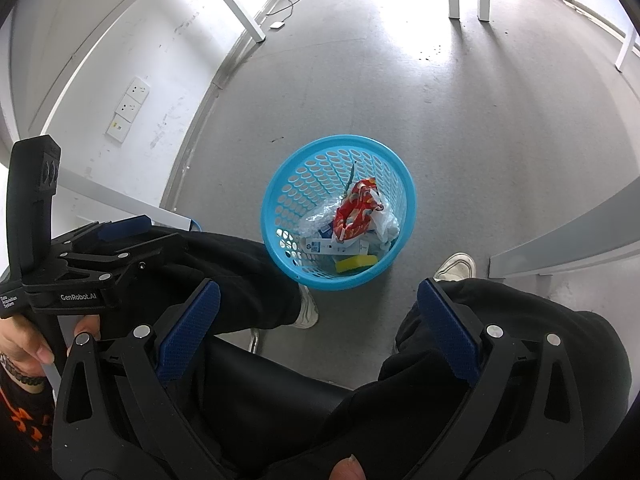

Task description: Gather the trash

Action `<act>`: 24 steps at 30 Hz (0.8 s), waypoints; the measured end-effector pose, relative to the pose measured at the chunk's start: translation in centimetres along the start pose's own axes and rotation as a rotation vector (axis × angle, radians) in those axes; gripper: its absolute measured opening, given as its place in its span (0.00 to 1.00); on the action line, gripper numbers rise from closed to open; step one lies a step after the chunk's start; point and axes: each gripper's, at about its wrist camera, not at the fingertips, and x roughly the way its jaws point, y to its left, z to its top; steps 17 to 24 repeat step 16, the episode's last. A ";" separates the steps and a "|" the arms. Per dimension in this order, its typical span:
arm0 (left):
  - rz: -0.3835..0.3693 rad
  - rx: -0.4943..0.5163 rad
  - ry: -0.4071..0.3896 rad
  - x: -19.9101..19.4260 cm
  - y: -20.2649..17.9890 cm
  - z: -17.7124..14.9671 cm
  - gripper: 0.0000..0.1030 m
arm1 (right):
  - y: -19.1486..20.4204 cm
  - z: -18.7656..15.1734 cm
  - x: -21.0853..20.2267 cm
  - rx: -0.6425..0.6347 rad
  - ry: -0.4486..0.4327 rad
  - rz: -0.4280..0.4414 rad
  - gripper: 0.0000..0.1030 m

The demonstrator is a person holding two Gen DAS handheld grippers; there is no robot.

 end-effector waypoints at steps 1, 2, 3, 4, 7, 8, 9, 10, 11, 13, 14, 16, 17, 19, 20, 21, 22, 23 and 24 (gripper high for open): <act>0.000 0.000 0.000 0.0 0.0 0.0 0.94 | 0.0 0.0 0.0 0.000 0.000 0.000 0.92; 0.001 0.003 0.001 0.0 0.0 0.0 0.94 | 0.0 0.0 0.0 0.000 0.000 0.000 0.92; 0.002 0.004 0.001 0.0 0.0 0.0 0.94 | 0.0 0.0 0.0 0.001 0.000 0.001 0.92; 0.001 0.003 0.000 0.0 0.0 0.0 0.94 | 0.0 0.0 0.0 0.001 0.000 0.000 0.92; 0.004 -0.002 0.003 0.0 0.0 0.0 0.94 | 0.0 0.0 0.0 0.002 0.000 0.001 0.92; -0.002 -0.003 0.005 0.0 0.0 0.0 0.94 | 0.0 0.0 0.0 0.002 0.000 0.002 0.92; -0.006 -0.004 0.007 0.1 0.0 0.0 0.94 | 0.1 0.0 0.0 0.000 0.000 0.002 0.92; -0.006 -0.007 0.009 0.1 0.1 0.0 0.94 | 0.1 0.0 0.0 0.000 0.000 0.002 0.92; -0.005 -0.010 0.011 0.2 0.2 0.0 0.94 | 0.2 0.0 0.1 0.000 0.000 0.002 0.92; -0.003 -0.013 0.013 0.2 0.3 0.0 0.94 | 0.3 -0.1 0.1 -0.001 0.001 0.003 0.92; -0.004 -0.014 0.013 0.2 0.4 0.0 0.94 | 0.4 -0.1 0.1 -0.001 0.002 0.003 0.92; -0.003 -0.014 0.013 0.2 0.5 0.1 0.94 | 0.4 -0.1 0.1 -0.001 0.002 0.003 0.92; -0.003 -0.014 0.013 0.2 0.5 0.1 0.94 | 0.4 -0.1 0.1 -0.001 0.002 0.003 0.92; -0.003 -0.014 0.013 0.2 0.5 0.1 0.94 | 0.4 -0.1 0.1 -0.001 0.002 0.003 0.92; -0.003 -0.014 0.013 0.2 0.5 0.1 0.94 | 0.4 -0.1 0.1 -0.001 0.002 0.003 0.92; -0.003 -0.014 0.013 0.2 0.5 0.1 0.94 | 0.4 -0.1 0.1 -0.001 0.002 0.003 0.92; -0.003 -0.014 0.013 0.2 0.5 0.1 0.94 | 0.4 -0.1 0.1 -0.001 0.002 0.003 0.92; -0.003 -0.014 0.013 0.2 0.5 0.1 0.94 | 0.4 -0.1 0.1 -0.001 0.002 0.003 0.92; -0.003 -0.014 0.013 0.2 0.5 0.1 0.94 | 0.4 -0.1 0.1 -0.001 0.002 0.003 0.92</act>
